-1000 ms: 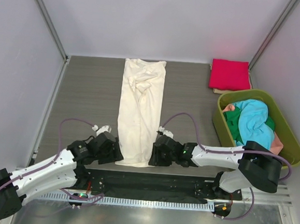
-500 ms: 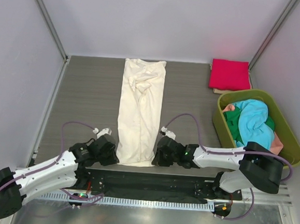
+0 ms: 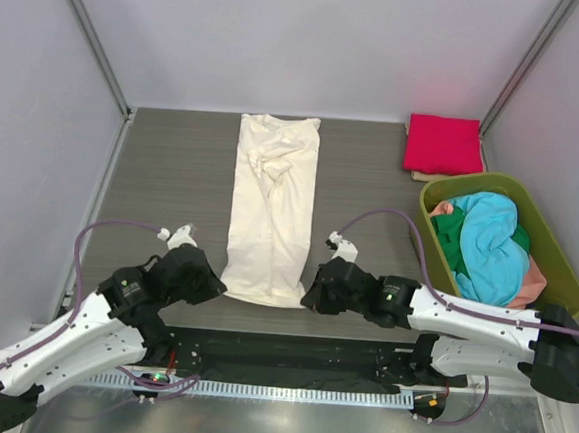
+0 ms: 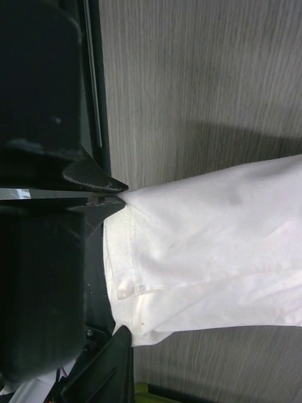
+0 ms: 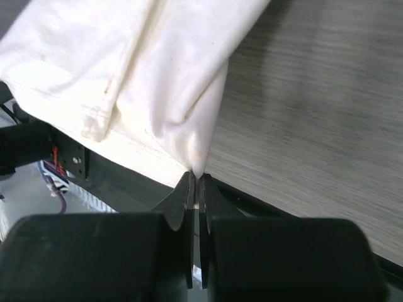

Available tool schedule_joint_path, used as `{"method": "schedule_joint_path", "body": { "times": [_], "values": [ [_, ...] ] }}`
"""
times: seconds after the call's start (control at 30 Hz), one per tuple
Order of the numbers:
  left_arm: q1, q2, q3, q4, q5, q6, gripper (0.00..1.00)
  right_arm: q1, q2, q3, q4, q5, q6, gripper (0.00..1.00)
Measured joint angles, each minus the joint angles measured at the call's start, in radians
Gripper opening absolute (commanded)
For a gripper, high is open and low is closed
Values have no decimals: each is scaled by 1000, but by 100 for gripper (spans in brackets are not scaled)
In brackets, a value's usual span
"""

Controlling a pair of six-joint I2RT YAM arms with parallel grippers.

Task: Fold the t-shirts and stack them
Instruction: Fold the tshirt

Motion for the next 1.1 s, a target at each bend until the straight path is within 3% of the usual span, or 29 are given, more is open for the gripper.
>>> {"method": "schedule_joint_path", "body": {
  "times": [0.17, 0.43, 0.73, 1.1],
  "values": [
    [0, 134, 167, -56, -90, 53, 0, -26, 62, 173, -92, 84, -72, 1],
    [87, 388, 394, -12, -185, 209, 0, -277, 233, 398, -113, 113, -266, 1],
    [339, 741, 609, 148, -105, 369, 0, -457, 506, 657, -98, 55, -435, 1],
    [483, 1097, 817, 220, 15, 467, 0, -577, 780, 871, -87, -40, -513, 1]
  ]
}}
